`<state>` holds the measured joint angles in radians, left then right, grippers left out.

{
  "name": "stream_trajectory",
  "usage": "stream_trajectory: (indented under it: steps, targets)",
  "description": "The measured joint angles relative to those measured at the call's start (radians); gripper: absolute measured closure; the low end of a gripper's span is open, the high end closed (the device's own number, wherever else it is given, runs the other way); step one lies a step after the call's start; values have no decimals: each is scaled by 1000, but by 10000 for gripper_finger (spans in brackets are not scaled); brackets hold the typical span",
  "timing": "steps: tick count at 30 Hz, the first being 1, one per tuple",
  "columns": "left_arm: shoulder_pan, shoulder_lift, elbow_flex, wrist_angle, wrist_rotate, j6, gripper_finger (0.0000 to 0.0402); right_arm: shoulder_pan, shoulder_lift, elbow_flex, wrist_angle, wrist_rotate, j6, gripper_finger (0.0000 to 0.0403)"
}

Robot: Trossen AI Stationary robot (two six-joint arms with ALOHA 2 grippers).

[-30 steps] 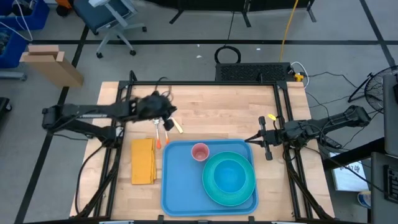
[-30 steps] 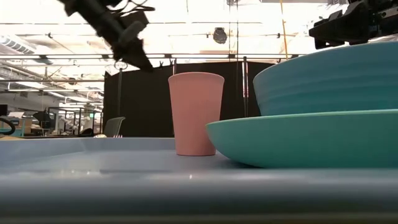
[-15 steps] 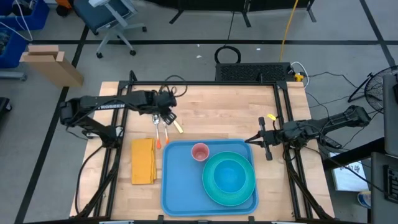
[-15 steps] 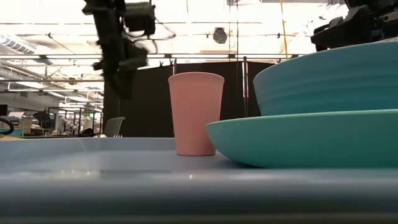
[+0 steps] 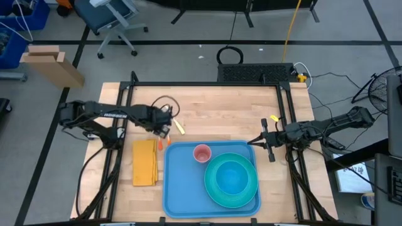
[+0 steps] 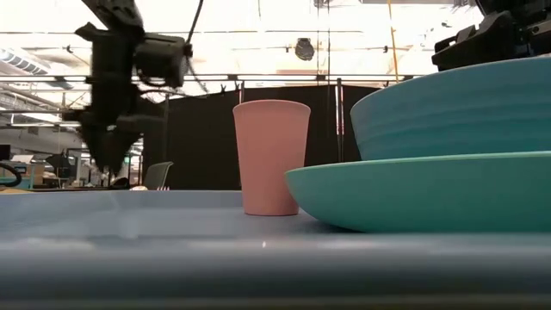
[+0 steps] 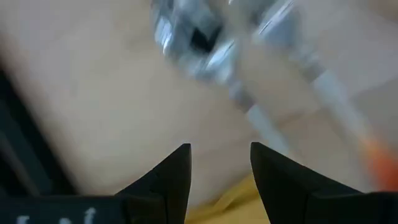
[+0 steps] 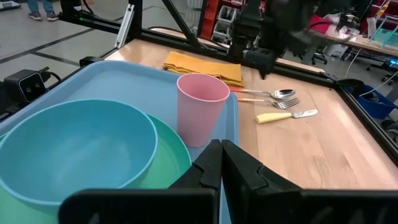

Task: Set up tray
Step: Put the yellow napkin on the blue serving tray to the left of the light green plate

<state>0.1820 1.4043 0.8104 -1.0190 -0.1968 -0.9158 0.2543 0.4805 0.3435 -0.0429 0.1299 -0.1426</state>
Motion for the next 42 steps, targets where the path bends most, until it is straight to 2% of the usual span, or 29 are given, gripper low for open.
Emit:
stream_trajectory:
  steps: [5,11,14,18,24,32,34,38,42]
  targets:
    - [-157,-24,-32,-106,15,-231,231,0,0,0,0,-2,0,403]
    - [-442,-136,-31,-150,4,-506,231,0,0,1,0,-3,-5,403]
    - [-575,-213,-31,-173,-84,-666,231,0,0,1,13,-4,-8,403]
    - [-689,-278,-46,-212,-178,-889,231,0,0,1,19,-4,-11,403]
    - [-722,-252,-108,-208,-152,-1000,231,0,0,1,24,-4,-12,403]
    - [-691,-240,-102,-220,-223,-1100,231,0,0,1,52,-3,-27,403]
    - [-673,-239,-102,-210,-226,-1100,231,0,0,1,62,-3,-30,403]
    - [-652,-232,-102,-142,-181,-1003,231,0,0,1,66,-3,-41,403]
    - [-673,-232,-101,-54,-166,-961,231,0,0,1,63,-3,-46,403]
